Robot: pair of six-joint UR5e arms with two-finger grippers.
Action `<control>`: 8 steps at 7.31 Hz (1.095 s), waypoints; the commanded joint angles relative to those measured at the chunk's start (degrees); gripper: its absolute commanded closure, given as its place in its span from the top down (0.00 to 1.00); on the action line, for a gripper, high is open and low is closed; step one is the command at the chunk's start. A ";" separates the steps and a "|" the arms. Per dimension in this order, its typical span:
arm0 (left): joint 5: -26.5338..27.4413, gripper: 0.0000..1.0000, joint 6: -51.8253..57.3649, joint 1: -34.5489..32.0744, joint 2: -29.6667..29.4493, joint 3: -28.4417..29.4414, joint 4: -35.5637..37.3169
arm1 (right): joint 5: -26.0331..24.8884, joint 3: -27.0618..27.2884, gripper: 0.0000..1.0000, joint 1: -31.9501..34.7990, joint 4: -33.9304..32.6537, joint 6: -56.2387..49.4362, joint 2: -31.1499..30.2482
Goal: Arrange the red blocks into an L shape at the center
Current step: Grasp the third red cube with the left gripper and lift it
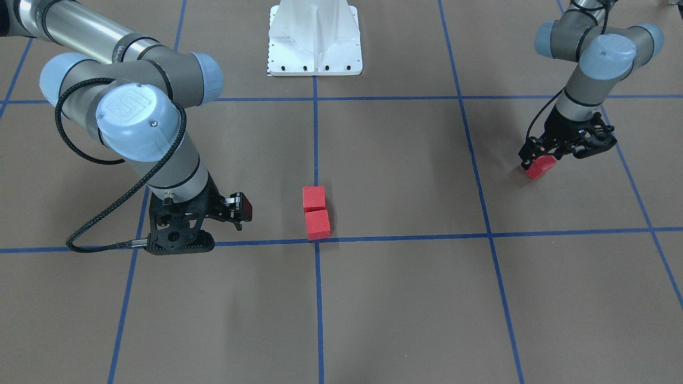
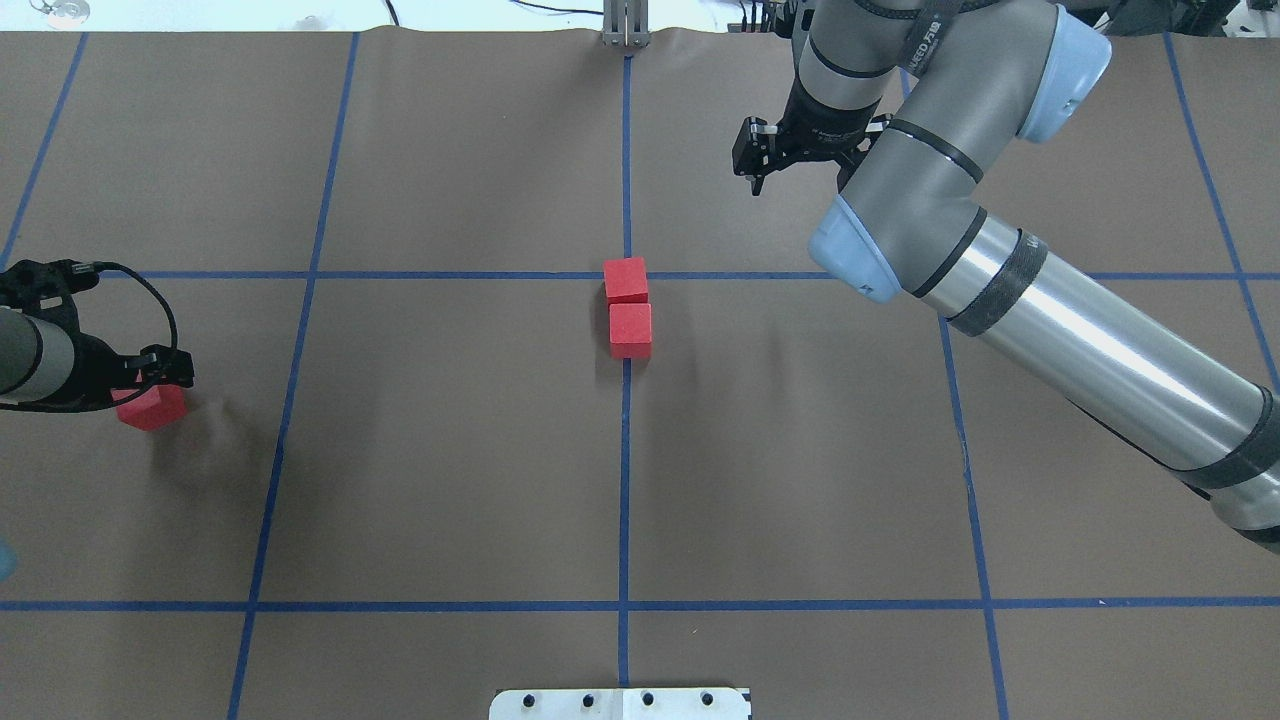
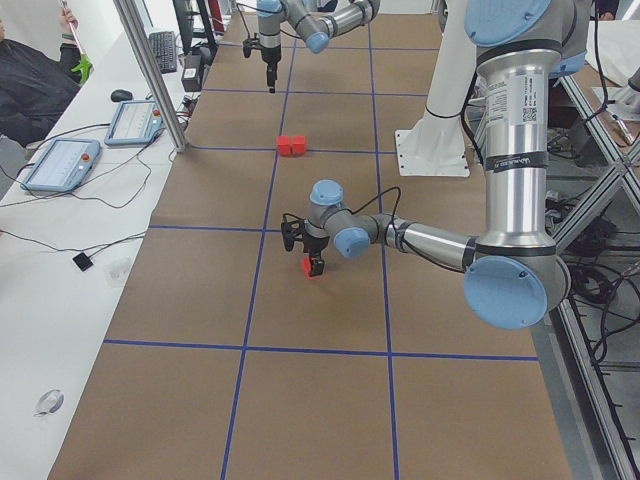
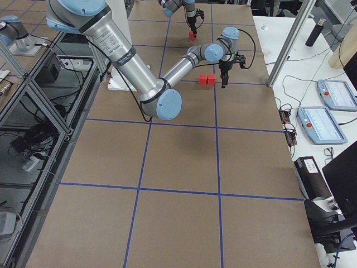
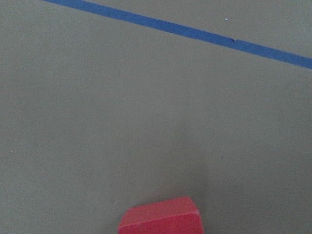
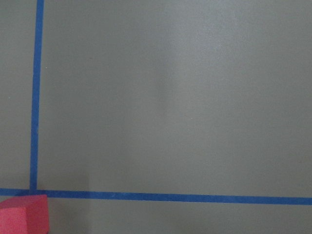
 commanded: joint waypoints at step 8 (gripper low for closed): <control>0.81 0.00 5.59 -10.31 -13.10 -3.66 15.67 | 7.55 2.84 0.99 6.30 -0.21 -3.25 -5.41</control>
